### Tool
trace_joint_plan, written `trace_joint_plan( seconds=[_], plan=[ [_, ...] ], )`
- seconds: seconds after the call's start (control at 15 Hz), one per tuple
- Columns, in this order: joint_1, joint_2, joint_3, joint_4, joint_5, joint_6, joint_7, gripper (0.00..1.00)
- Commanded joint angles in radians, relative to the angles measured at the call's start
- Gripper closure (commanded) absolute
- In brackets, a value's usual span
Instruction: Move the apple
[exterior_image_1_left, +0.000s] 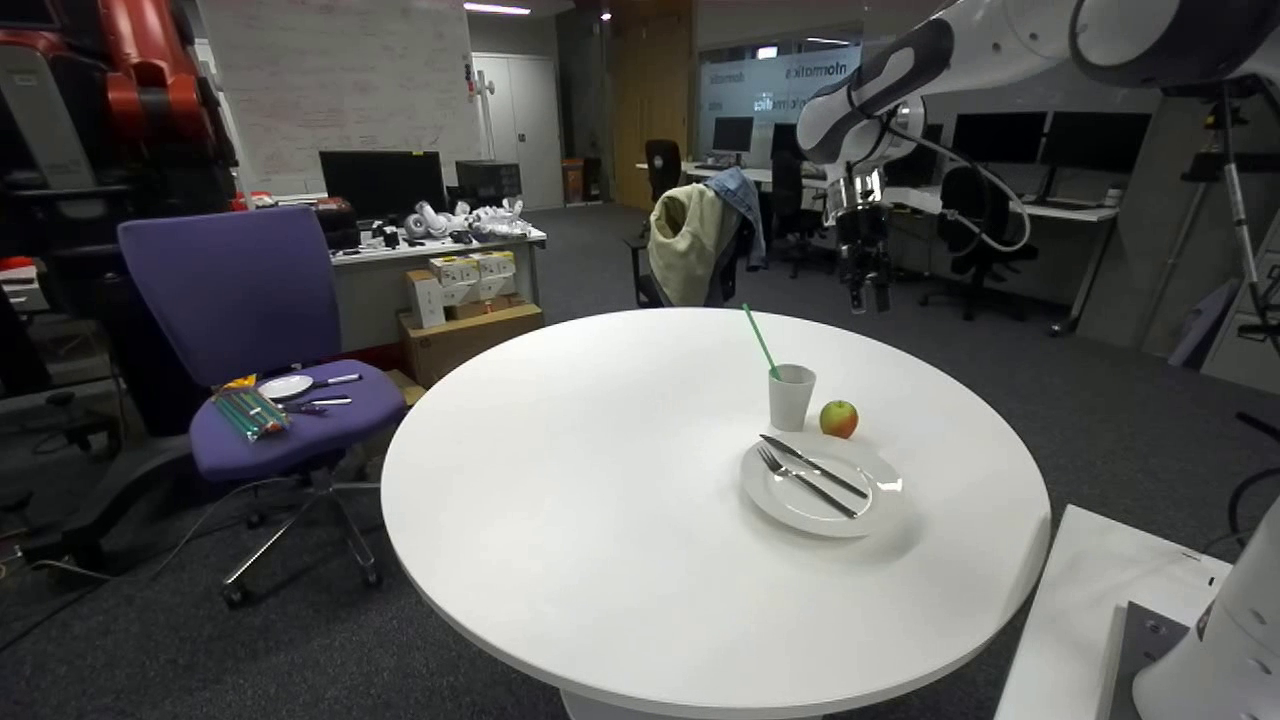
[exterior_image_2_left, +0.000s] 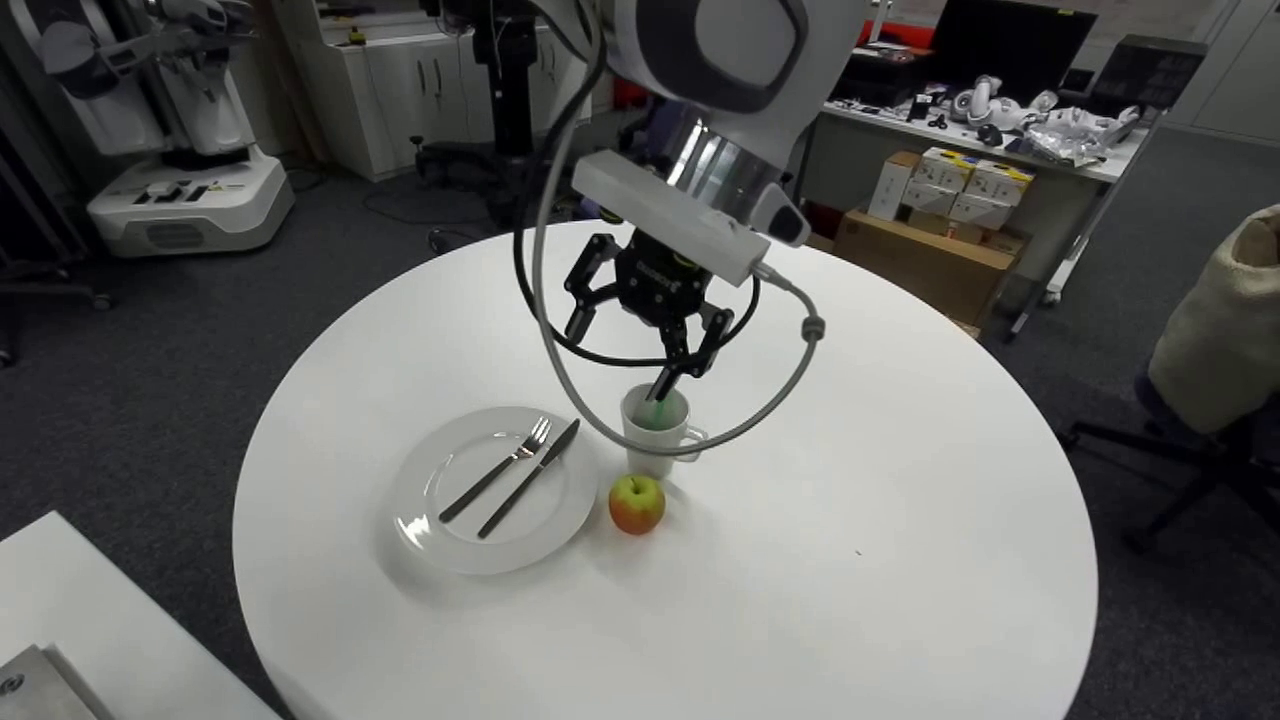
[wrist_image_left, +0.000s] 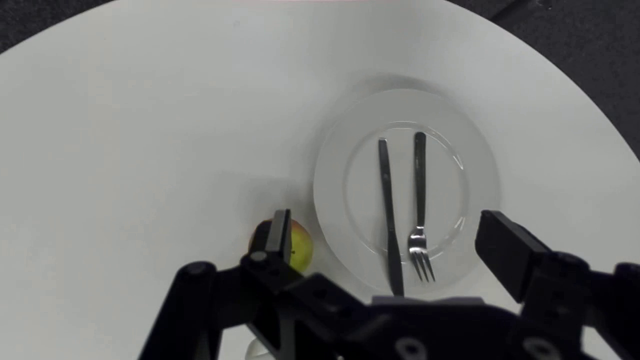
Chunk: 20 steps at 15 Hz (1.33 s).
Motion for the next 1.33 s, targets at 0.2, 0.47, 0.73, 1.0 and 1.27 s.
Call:
trace_joint_plan(
  seconds=[0.2, 0.47, 0.73, 1.0, 1.27],
  plan=[
    [-0.041, 0.039, 0.051, 0.051, -0.029, -0.012, 0.012, 0.00],
    [-0.042, 0.039, 0.050, 0.057, -0.030, -0.013, 0.012, 0.00],
    [-0.026, 0.010, 0.059, -0.038, -0.065, 0.229, 0.013, 0.00],
    [-0.023, 0.014, 0.083, -0.148, -0.104, 0.504, 0.011, 0.00],
    [-0.033, 0.022, 0.104, -0.229, -0.140, 0.569, -0.051, 0.00]
  ],
)
